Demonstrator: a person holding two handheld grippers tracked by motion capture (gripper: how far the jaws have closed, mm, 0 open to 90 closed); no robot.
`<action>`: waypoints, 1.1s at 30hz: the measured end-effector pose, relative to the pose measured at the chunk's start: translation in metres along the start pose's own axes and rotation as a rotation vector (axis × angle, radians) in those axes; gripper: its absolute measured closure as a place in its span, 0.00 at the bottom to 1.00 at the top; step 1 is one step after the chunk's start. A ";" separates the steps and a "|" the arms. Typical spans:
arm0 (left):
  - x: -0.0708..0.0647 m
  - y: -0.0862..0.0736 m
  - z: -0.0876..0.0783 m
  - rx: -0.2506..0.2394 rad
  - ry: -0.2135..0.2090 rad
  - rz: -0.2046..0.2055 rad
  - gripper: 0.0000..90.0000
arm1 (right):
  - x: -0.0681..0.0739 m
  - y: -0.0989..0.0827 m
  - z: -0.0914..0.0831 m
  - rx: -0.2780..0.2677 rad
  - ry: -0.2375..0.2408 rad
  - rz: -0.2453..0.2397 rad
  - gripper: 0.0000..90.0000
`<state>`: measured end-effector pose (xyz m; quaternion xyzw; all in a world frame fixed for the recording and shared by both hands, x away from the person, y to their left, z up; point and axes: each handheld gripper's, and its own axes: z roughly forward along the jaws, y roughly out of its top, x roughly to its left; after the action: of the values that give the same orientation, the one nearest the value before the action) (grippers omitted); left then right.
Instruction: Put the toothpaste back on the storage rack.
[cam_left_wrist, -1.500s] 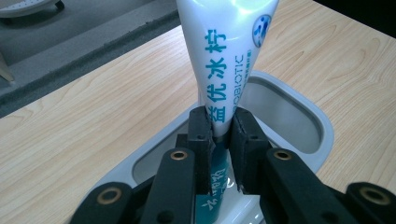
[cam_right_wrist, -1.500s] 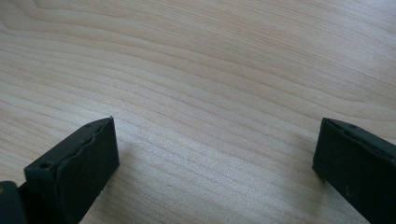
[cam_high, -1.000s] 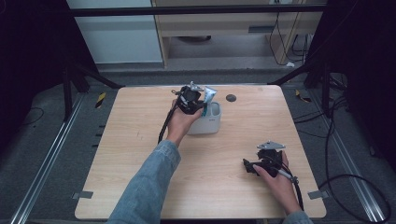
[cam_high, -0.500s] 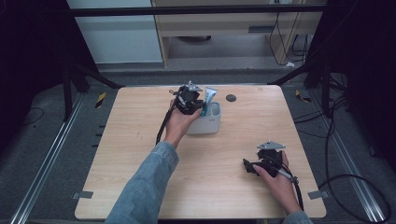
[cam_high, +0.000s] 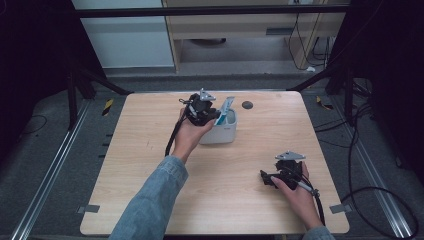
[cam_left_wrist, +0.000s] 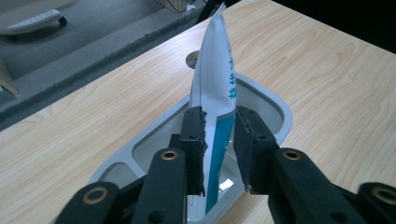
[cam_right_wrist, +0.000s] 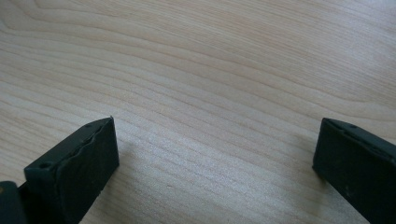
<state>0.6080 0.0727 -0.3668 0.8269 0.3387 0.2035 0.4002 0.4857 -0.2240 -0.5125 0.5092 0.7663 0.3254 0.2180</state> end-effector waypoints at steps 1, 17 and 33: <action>-0.001 0.000 -0.002 0.002 0.002 0.006 0.76 | 0.000 0.000 0.000 -0.001 0.002 0.000 0.00; -0.014 -0.004 -0.016 0.024 -0.028 0.001 0.12 | 0.000 0.000 0.000 -0.002 0.001 -0.001 0.00; -0.031 -0.040 -0.046 0.056 -0.071 0.063 0.07 | 0.000 0.000 0.000 -0.001 0.000 -0.002 0.00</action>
<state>0.5432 0.0923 -0.3738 0.8548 0.3035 0.1771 0.3819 0.4858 -0.2241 -0.5126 0.5081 0.7668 0.3256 0.2185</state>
